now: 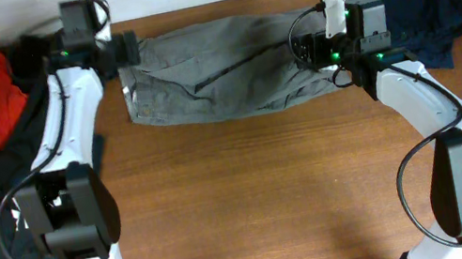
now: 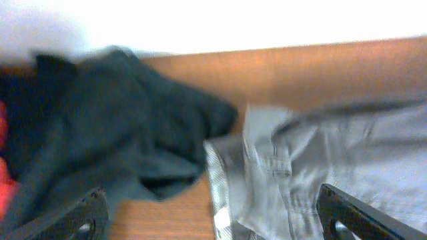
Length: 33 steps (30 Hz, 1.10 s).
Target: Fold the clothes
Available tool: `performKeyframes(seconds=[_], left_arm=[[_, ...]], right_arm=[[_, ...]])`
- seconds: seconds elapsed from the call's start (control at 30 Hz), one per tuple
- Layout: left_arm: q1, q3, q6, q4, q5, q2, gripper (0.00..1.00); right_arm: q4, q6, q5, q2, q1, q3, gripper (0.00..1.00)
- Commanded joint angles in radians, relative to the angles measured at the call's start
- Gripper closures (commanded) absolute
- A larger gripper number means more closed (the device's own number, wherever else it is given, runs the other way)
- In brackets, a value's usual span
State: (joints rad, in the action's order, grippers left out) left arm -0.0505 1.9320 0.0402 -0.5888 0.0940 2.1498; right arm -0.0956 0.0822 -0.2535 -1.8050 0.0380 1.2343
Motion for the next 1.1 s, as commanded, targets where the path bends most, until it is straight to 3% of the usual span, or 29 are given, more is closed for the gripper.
performKeyframes(seconds=[0.0,0.2,0.5,0.67,1.07], left_arm=[[0.02,0.055,-0.014,-0.034,-0.069,-0.056,0.01],[-0.033,0.054,0.01,-0.074,-0.291,-0.019,0.01],[-0.181,0.053,0.025,0.023,-0.288,0.12,0.01],[-0.194,0.053,-0.04,0.061,-0.289,0.192,0.01],[-0.192,0.053,-0.051,0.135,-0.213,0.296,0.01]], right_arm=[[0.019,-0.001,-0.016,0.031,-0.005,0.017,0.02],[0.125,-0.064,-0.016,-0.009,0.047,0.017,0.01],[0.399,-0.063,-0.016,-0.176,0.162,0.017,0.01],[0.549,-0.041,-0.016,-0.274,0.186,0.022,0.01],[0.556,-0.01,0.024,-0.539,0.19,0.185,0.01]])
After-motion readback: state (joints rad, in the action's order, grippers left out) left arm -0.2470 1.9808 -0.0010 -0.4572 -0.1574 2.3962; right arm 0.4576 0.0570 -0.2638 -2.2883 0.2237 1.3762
